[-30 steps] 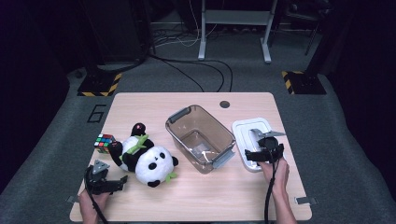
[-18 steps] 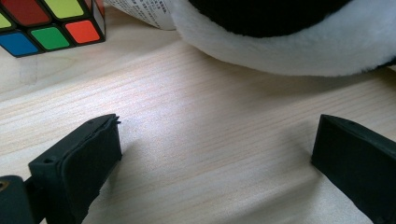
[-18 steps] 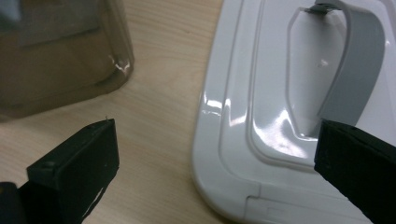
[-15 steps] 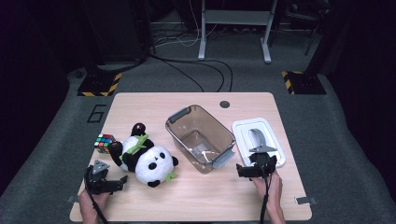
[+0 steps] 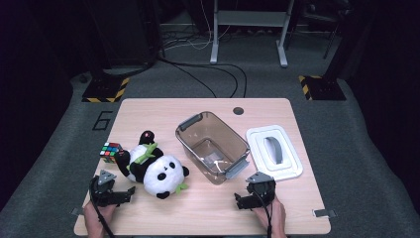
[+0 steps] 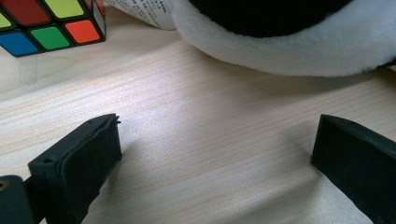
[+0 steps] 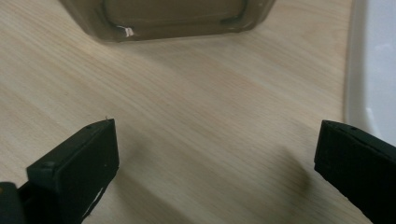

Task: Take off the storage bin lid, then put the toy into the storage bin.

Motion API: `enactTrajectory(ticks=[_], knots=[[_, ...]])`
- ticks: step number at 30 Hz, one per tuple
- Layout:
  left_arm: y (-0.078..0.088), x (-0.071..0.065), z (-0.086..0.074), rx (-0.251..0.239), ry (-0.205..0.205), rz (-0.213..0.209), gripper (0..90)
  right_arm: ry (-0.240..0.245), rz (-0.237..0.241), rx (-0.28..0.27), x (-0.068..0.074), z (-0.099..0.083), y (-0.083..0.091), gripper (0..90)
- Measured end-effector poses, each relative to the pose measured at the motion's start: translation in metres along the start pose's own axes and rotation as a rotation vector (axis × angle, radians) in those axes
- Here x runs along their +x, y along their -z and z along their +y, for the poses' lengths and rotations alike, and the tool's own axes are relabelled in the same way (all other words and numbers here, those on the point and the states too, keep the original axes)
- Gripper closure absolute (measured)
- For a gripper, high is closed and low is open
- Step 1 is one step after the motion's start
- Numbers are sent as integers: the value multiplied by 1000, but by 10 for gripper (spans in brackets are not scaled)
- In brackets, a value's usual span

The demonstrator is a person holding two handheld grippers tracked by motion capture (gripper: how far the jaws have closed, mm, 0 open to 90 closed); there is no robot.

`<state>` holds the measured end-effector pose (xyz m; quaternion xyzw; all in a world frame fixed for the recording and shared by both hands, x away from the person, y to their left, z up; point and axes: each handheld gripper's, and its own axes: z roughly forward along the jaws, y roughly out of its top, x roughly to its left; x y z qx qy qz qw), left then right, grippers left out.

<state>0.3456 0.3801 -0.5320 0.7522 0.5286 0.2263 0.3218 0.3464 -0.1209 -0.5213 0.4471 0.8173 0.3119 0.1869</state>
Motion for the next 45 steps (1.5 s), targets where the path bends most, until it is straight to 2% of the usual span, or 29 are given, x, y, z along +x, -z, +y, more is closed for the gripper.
enactTrajectory(ticks=[1, 5, 8, 10, 11, 24, 26, 27, 28, 29, 30, 31, 32, 33, 35, 36, 37, 38, 40, 41, 43, 44, 45], knots=[[0, 0, 0, 0, 1, 0, 10, 5, 21, -3, 2, 0, -4, 0], [0, 0, 0, 1, 1, 0, 10, 7, 45, -26, 3, -1, -8, 0], [0, 0, 0, -1, 3, 2, 10, -4, 45, -39, 4, -3, -8, 0], [0, 0, 0, -4, 7, 7, 10, 22, 52, -41, 2, -4, -7, 0], [-1, -1, 0, -5, 22, 4, 10, 19, 54, -42, 2, -5, -7, 0], [1, 1, -1, 1, 13, 5, 12, 26, 55, -46, 2, -5, -7, 0], [2, 2, -1, 9, 15, 7, 15, 26, 55, -46, 2, -5, -7, 0], [7, 3, 0, 45, 21, 11, 22, 26, 55, -46, 2, -5, -7, 0], [7, 3, 0, 45, 21, 11, 28, 26, 55, -46, 2, -5, -7, 0], [10, 5, 0, 50, 36, -3, 26, 27, 56, -47, 2, -5, -7, 0], [19, 7, 2, 44, 54, -39, 19, 27, 56, -46, 2, -5, -7, 0], [19, 7, 2, 44, 54, -39, 15, 23, 56, -46, 2, -5, -7, 0], [25, 7, 4, 38, 45, -42, 15, 23, 56, -46, 2, -5, -7, 0], [37, 7, 9, 5, 52, -51, 2, 25, 55, -46, 2, -5, -7, 0], [49, 8, 16, -20, 56, -56, 1, 22, 55, -46, 2, -5, -7, 0], [49, 8, 16, -20, 56, -56, 1, 22, 55, -46, 2, -5, -7, 0], [60, 7, 23, -51, 53, -59, 1, 22, 55, -45, 2, -5, -7, 0], [60, 7, 23, -51, 53, -59, 0, 22, 55, -45, 2, -5, -7, 0], [71, 5, 33, -79, 45, -69, 0, 22, 55, -45, 2, -5, -7, 0], [76, 0, 44, -106, 25, -72, 0, 23, 55, -46, 2, -5, -7, 0], [79, -3, 50, -111, 11, -77, 0, 23, 54, -46, 2, -5, -7, 0], [79, -6, 57, -116, -9, -85, 0, 26, 55, -47, 2, -5, -7, 0], [77, -14, 70, -111, -47, -97, 0, 26, 55, -47, 2, -5, -7, 0]])
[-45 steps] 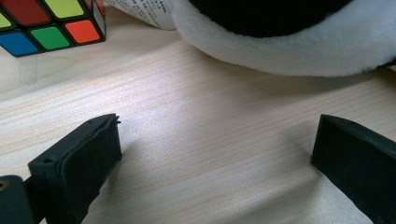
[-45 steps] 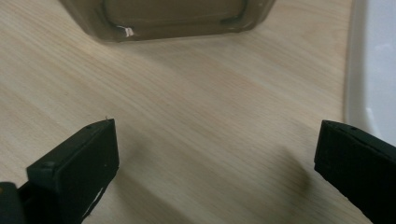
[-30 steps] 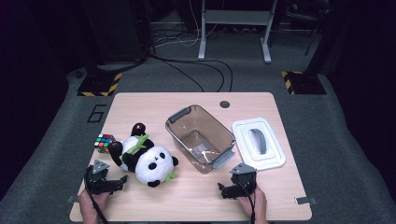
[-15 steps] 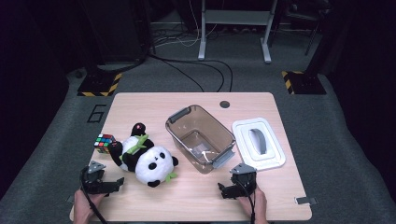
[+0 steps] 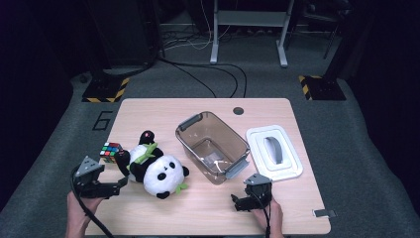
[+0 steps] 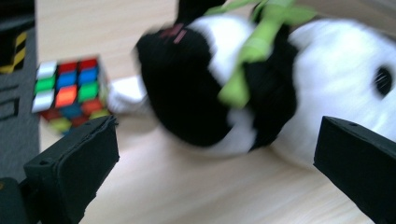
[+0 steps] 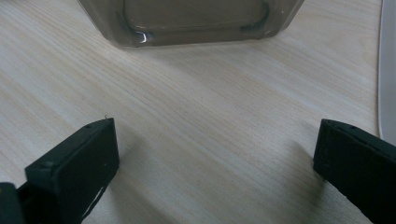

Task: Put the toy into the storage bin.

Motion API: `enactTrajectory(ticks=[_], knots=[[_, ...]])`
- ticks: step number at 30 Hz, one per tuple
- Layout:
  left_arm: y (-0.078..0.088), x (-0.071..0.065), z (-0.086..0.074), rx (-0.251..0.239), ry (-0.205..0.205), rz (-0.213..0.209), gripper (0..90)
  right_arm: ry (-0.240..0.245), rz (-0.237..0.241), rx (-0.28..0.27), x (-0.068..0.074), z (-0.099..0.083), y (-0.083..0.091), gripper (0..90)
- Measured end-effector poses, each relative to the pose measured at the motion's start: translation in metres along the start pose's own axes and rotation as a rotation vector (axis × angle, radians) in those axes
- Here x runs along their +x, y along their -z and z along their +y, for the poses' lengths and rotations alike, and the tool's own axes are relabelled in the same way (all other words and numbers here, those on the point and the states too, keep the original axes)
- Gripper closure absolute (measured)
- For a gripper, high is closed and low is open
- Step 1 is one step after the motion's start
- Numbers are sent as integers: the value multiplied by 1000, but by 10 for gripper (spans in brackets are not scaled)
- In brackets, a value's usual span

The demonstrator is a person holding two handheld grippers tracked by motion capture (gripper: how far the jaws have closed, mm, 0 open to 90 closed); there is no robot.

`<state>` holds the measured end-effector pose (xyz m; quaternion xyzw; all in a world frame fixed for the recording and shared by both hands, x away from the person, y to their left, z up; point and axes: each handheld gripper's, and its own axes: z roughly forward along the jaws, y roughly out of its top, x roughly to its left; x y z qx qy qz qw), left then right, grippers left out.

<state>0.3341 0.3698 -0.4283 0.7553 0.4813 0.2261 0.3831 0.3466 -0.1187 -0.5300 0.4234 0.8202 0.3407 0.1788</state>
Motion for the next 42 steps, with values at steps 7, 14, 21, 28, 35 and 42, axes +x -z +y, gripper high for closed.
enactTrajectory(ticks=[7, 14, 21, 28, 35, 42], knots=[[-22, -13, 34, 16, -75, -50, 0, 0, -2, 0, 0, 0, 0, 0], [-54, -17, 54, 74, -135, -118, 98, 1, -2, 0, 0, 0, 0, 0], [-73, -19, 49, 129, -149, -44, 383, 0, -2, 0, 0, 0, 0, 0], [-73, -23, 46, 123, -192, -24, 608, 0, -2, 0, 0, 0, 0, 0], [-73, -19, 39, 66, -150, -47, 737, 0, 0, -1, 0, 0, 0, 0], [-64, -14, 34, 17, -111, -81, 748, 0, -2, 0, 0, 0, 0, 0]])
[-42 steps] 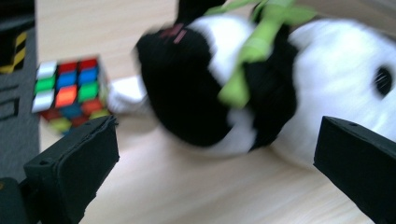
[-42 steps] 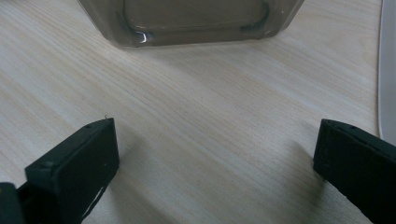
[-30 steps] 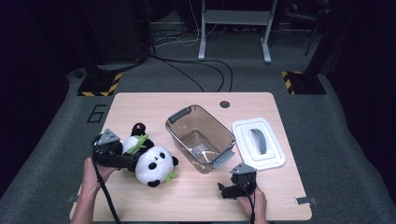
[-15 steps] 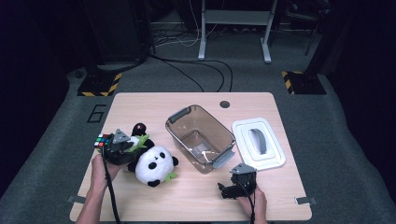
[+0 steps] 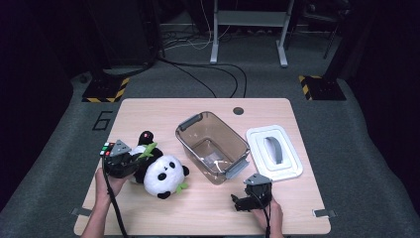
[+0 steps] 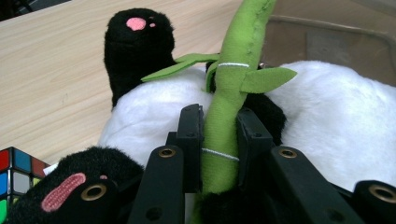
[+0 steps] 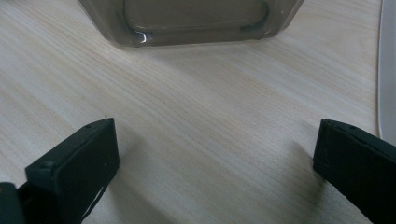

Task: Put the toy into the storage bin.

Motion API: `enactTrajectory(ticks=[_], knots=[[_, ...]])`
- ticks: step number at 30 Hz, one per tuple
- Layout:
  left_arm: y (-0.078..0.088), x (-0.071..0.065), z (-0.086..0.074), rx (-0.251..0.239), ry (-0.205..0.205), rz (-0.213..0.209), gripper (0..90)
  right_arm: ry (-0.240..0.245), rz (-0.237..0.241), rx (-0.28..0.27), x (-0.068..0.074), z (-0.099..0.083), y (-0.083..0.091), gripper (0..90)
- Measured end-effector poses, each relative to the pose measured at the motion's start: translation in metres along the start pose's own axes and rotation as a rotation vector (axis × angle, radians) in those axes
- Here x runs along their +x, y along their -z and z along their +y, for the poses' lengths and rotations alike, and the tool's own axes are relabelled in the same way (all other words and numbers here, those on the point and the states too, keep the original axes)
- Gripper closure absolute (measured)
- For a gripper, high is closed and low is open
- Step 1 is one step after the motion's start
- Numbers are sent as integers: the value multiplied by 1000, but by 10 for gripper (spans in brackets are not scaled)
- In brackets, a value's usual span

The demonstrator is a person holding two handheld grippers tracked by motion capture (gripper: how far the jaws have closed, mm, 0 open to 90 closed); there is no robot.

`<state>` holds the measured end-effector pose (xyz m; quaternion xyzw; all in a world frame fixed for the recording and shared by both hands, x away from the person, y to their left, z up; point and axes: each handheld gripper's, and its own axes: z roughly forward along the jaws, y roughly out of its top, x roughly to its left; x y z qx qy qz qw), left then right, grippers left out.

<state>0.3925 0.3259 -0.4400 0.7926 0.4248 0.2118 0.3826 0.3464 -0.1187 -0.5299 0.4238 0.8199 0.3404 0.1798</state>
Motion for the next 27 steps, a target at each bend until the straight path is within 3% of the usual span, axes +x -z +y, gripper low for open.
enactTrajectory(ticks=[8, 17, 27], knots=[[8, -2, -1, -26, 8, -37, 750, 0, 0, 0, 0, 0, 0, 0], [25, -1, 2, -58, 15, -43, 750, 0, 0, 0, 0, 0, 0, 0], [42, 0, 14, -85, -6, -44, 750, 0, 0, -1, 0, 0, 0, 0]])
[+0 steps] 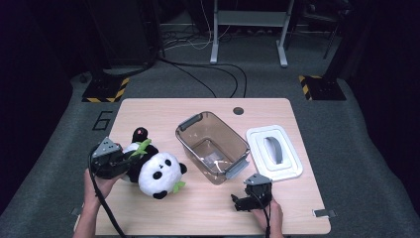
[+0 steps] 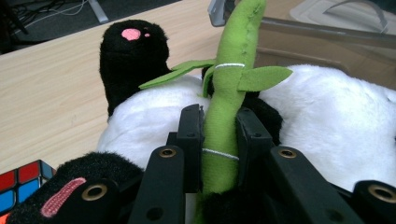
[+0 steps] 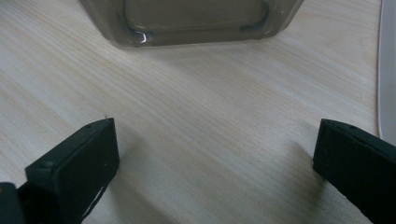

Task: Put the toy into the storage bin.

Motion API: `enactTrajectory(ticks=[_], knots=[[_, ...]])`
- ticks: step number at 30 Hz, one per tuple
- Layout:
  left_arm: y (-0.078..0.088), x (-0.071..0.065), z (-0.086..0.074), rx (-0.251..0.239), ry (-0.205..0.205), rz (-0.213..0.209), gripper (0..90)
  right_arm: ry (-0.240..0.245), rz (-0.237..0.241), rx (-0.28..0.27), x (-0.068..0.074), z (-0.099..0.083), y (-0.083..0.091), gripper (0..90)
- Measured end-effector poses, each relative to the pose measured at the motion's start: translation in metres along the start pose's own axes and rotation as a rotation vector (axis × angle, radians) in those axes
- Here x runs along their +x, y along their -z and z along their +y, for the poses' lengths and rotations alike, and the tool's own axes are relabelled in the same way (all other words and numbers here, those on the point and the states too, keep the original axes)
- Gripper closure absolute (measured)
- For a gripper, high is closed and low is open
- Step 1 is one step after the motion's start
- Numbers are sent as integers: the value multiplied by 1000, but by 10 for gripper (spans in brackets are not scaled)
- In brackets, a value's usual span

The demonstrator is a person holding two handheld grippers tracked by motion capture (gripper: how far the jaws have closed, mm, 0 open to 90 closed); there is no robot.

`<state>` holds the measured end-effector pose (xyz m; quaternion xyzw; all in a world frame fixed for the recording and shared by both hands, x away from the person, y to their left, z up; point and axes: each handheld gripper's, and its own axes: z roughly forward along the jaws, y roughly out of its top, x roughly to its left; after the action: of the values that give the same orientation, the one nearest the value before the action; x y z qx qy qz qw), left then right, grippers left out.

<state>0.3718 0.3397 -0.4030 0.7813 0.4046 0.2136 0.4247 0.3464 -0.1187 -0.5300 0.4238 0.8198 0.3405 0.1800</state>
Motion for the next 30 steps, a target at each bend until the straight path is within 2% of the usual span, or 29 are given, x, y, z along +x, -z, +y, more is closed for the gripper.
enactTrajectory(ticks=[6, 14, 25, 27, 29, 30], knots=[[6, 0, 6, -4, -8, -8, 750, 0, 0, 0, 0, 0, 0, 0], [19, 0, 18, -44, 1, -18, 751, 0, 0, 0, 0, 0, 0, 0], [47, -4, 53, -99, -28, -23, 751, 0, 0, 0, 0, 0, 0, 0], [51, -5, 64, -113, -31, -24, 751, 0, 0, 0, 0, 0, 0, 0], [51, -5, 68, -115, -33, -24, 751, 0, 0, 0, 0, 0, 0, 0], [51, -6, 75, -120, -38, -22, 751, 0, 0, 0, 0, 0, 0, 0]])
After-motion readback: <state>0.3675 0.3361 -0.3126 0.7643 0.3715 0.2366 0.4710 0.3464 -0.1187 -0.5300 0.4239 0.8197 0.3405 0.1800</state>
